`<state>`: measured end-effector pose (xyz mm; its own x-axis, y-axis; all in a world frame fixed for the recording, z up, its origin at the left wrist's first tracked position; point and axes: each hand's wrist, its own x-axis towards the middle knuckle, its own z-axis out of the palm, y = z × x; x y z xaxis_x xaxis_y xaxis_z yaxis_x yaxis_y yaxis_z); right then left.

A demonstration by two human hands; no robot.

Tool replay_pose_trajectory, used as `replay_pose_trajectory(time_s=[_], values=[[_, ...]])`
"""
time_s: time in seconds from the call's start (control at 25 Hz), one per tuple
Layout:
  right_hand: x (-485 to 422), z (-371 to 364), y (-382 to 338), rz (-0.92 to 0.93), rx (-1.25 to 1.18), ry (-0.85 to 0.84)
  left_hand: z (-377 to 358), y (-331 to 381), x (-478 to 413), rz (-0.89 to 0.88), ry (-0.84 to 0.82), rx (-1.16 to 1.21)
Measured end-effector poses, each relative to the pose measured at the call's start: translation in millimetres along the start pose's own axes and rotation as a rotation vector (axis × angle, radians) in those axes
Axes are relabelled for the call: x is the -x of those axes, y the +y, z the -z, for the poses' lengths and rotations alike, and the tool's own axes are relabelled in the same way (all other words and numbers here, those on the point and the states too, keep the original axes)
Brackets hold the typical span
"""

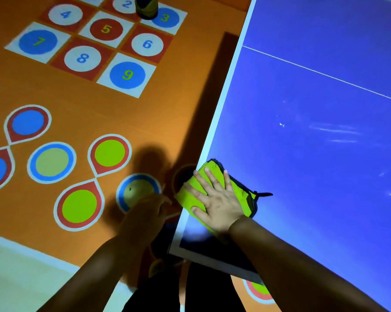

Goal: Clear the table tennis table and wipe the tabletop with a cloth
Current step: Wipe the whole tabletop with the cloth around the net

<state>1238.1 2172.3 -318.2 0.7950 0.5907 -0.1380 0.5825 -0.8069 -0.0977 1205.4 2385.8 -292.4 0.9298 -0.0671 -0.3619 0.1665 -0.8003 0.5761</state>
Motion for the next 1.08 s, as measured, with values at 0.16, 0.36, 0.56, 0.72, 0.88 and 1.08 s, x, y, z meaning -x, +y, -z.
replay_pose_trajectory(time_s=[0.16,0.36,0.56,0.72,0.88,1.08], values=[[-63,19,69,-0.093,0.006,-0.051,2,45,-49,-0.006,0.086,-0.013],[-141,42,165,-0.127,0.019,-0.067,1,108,-140,-0.047,0.043,-0.209],[-222,55,266,-0.191,0.011,-0.003,6,157,-236,-0.131,-0.020,-0.438],[-277,63,333,-0.246,0.031,0.016,6,178,-275,-0.285,-0.135,-0.699],[-312,70,389,-0.266,0.023,0.017,3,193,-281,-0.241,-0.235,-0.730],[-306,80,438,-0.477,-0.049,0.006,-1,202,-281,-0.203,-0.236,-0.721]])
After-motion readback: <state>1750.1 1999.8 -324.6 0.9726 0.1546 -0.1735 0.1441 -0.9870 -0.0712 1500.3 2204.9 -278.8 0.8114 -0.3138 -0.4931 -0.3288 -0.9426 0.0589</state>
